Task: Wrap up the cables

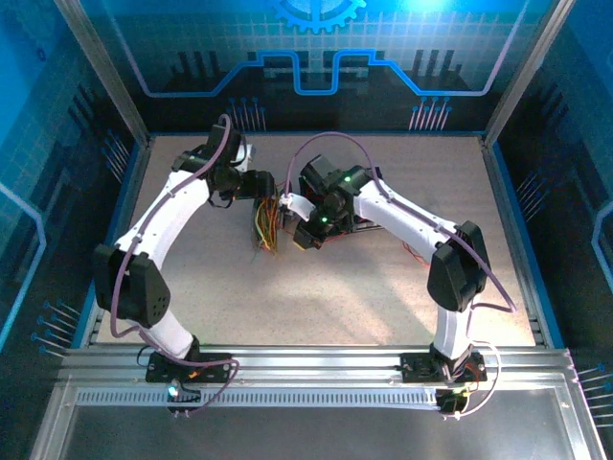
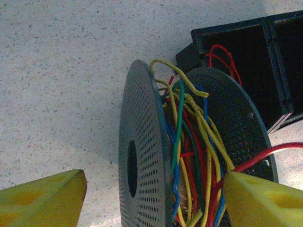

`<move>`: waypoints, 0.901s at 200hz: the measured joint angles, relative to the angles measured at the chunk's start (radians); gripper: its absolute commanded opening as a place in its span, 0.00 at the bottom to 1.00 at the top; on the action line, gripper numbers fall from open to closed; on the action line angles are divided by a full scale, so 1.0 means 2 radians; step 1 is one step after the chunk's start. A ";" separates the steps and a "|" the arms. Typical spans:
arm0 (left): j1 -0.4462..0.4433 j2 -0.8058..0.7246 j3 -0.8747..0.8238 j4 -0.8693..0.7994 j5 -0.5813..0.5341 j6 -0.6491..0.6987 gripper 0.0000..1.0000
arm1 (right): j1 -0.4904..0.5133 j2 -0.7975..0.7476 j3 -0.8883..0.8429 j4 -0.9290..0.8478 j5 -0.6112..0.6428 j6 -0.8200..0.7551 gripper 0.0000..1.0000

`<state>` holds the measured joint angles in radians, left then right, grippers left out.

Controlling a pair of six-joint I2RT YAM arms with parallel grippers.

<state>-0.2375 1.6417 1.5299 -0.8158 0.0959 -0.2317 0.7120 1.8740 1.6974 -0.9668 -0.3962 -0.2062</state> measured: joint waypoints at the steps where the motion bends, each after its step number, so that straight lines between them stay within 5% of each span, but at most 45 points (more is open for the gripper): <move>1: 0.000 0.000 0.000 0.000 0.000 0.000 0.71 | 0.000 0.001 0.001 0.000 0.000 0.000 0.00; 63: 0.000 0.009 0.006 0.002 0.008 0.002 0.55 | 0.000 0.023 0.035 -0.025 -0.022 0.019 0.00; 100: 0.000 0.016 0.006 0.006 0.013 0.006 0.34 | 0.000 0.035 0.057 -0.032 -0.031 0.025 0.00; 141: 0.000 0.021 0.003 0.006 0.014 0.011 0.36 | 0.000 0.053 0.064 -0.036 -0.032 0.025 0.00; 180: -0.002 0.021 0.002 0.006 0.014 0.013 0.52 | 0.000 0.058 0.073 -0.040 -0.033 0.026 0.00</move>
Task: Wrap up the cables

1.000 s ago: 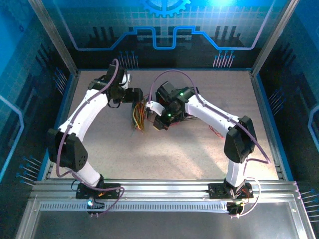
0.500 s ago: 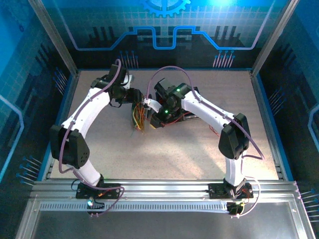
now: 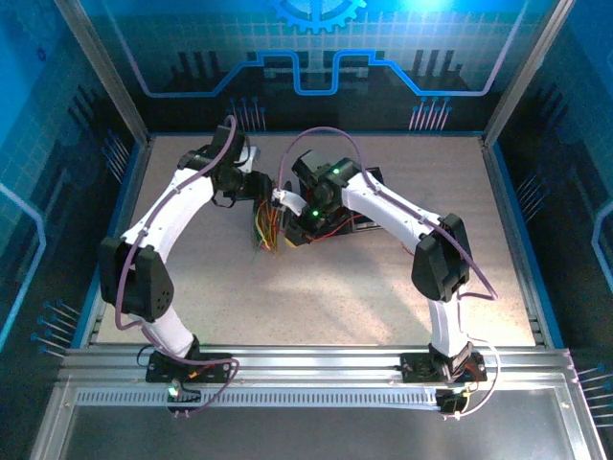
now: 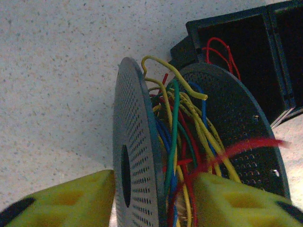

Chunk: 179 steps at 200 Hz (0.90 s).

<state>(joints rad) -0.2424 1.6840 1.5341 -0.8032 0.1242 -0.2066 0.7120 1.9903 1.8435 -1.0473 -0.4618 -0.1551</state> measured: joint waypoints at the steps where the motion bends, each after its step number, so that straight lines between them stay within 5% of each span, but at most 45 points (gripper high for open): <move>1: 0.000 0.000 0.000 0.000 0.000 -0.001 0.52 | 0.000 0.000 0.001 0.000 0.000 0.000 0.00; 82: -0.002 0.000 -0.009 0.000 -0.007 0.000 0.39 | 0.000 0.000 0.005 0.000 -0.002 0.001 0.00; 179: -0.008 0.005 -0.017 0.001 -0.007 -0.001 0.48 | 0.000 0.009 0.004 0.000 -0.002 0.005 0.00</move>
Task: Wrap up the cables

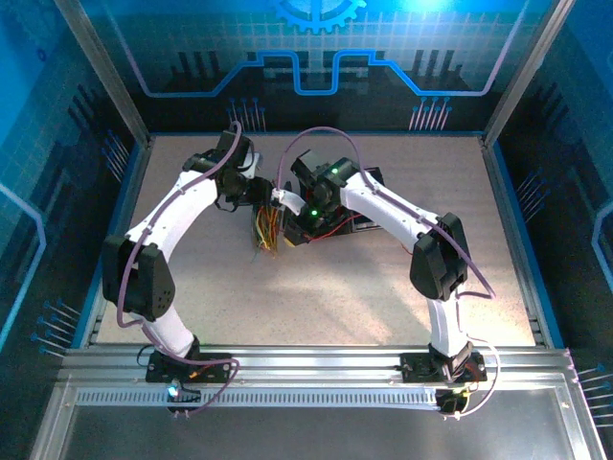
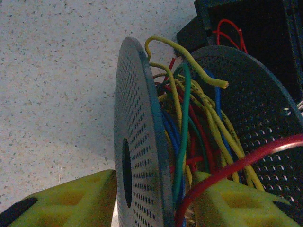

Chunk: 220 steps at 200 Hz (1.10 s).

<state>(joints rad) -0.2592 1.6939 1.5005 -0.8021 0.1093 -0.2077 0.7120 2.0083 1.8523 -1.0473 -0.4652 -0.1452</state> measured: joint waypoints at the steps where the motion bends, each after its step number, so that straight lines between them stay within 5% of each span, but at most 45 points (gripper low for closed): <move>1: 0.000 0.000 0.000 0.000 0.000 0.000 0.48 | 0.000 0.000 0.000 0.000 0.000 0.000 0.00; 144: -0.003 -0.029 -0.022 0.007 -0.005 -0.003 0.61 | -0.007 0.004 -0.010 0.000 -0.007 0.008 0.00; 220: -0.003 -0.043 -0.028 0.012 -0.013 -0.014 0.50 | -0.008 0.006 -0.010 0.000 -0.007 0.010 0.00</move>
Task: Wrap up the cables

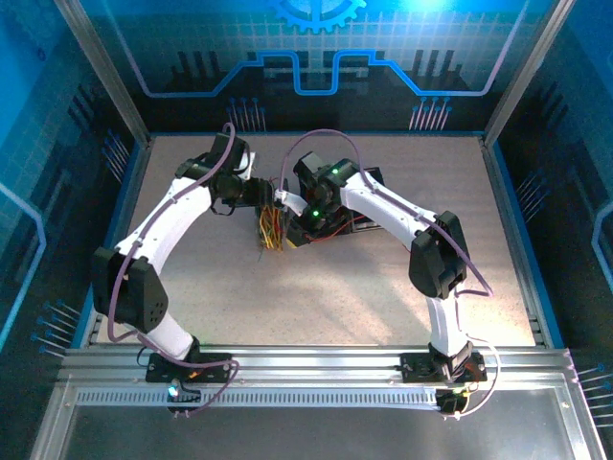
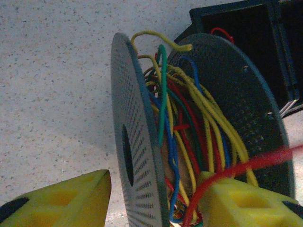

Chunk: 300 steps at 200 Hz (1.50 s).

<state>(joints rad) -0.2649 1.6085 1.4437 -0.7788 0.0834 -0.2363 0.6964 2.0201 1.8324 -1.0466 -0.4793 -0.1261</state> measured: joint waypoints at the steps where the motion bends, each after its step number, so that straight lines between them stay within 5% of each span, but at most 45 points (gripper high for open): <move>1: 0.000 0.000 0.000 0.000 0.000 0.000 0.50 | 0.000 0.000 0.000 0.000 0.000 0.000 0.00; 99: 0.000 0.001 -0.014 0.006 -0.008 0.000 0.30 | 0.000 0.004 -0.008 0.016 -0.008 0.000 0.00; 130: -0.006 0.002 -0.018 0.020 -0.011 -0.003 0.01 | 0.001 0.004 -0.010 0.023 -0.014 0.001 0.00; 138: -0.007 0.002 -0.018 0.022 -0.016 -0.001 0.00 | 0.002 0.004 -0.011 0.027 -0.018 0.003 0.00; 220: -0.015 -0.027 -0.060 0.061 -0.049 -0.038 0.00 | 0.008 -0.083 -0.130 0.098 -0.002 0.050 0.72; 235: -0.015 -0.044 -0.076 0.063 -0.053 -0.048 0.00 | 0.008 -0.122 -0.162 0.115 0.002 0.064 0.99; 300: -0.015 -0.115 -0.092 0.066 -0.056 -0.070 0.00 | -0.032 -0.292 -0.232 0.281 -0.001 0.239 1.00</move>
<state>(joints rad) -0.2958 1.3781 1.2598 -0.6468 -0.0288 -0.3767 0.6327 1.4368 1.3693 -0.4843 -0.4812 0.3527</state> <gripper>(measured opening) 0.074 0.999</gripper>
